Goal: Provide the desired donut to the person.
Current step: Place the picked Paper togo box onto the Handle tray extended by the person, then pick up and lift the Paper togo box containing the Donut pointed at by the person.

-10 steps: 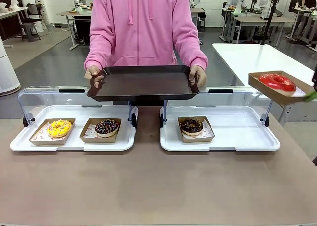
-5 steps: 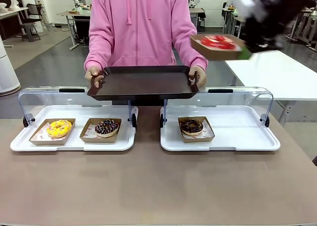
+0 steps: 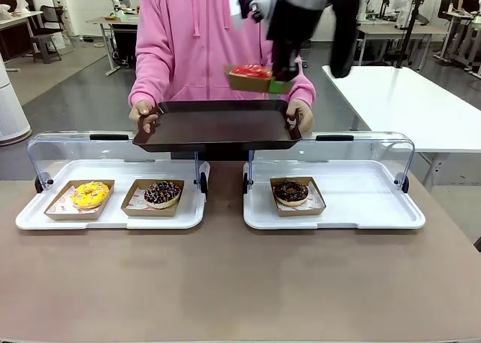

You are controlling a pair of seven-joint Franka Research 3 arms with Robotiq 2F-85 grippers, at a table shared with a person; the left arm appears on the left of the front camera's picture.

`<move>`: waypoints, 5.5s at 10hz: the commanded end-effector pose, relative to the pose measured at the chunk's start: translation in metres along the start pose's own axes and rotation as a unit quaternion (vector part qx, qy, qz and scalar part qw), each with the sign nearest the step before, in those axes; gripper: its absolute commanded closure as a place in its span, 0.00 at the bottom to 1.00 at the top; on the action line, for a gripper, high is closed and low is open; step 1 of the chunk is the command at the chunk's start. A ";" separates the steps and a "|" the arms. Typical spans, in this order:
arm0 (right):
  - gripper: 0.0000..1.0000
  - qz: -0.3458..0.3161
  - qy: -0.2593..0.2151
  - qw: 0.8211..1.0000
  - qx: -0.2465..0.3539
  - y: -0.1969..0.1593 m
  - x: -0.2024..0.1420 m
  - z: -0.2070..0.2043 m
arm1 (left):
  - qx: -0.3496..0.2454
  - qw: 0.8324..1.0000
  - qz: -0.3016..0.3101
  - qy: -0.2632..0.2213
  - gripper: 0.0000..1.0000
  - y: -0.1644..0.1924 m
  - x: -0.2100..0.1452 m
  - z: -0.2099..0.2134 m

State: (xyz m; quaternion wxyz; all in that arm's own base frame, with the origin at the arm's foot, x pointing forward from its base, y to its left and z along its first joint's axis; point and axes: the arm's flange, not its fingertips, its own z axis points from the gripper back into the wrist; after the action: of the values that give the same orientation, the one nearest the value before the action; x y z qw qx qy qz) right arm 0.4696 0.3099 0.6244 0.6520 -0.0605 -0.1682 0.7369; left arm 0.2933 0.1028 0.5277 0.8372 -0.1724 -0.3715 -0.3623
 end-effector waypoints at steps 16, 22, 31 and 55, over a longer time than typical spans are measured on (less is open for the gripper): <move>0.00 0.002 -0.012 1.000 -0.008 -0.018 -0.042 -0.077 | -0.003 1.000 0.003 -0.006 0.00 0.001 -0.001 0.001; 0.00 0.011 -0.038 0.998 0.049 -0.014 -0.047 -0.060 | -0.003 1.000 0.003 -0.006 0.00 0.001 -0.001 0.001; 0.00 0.000 -0.026 0.999 0.038 -0.014 -0.043 -0.062 | -0.003 1.000 0.003 -0.006 0.00 0.001 -0.001 0.001; 0.00 -0.284 -0.349 0.891 0.049 0.124 -0.329 0.005 | -0.003 1.000 0.003 -0.006 0.00 0.001 -0.001 0.001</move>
State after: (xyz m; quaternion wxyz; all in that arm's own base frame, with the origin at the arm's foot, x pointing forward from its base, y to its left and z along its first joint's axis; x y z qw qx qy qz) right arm 0.4091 -0.0371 0.5580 0.7309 0.2929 -0.3244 0.5242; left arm 0.2933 0.1033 0.5279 0.8374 -0.1723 -0.3718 -0.3617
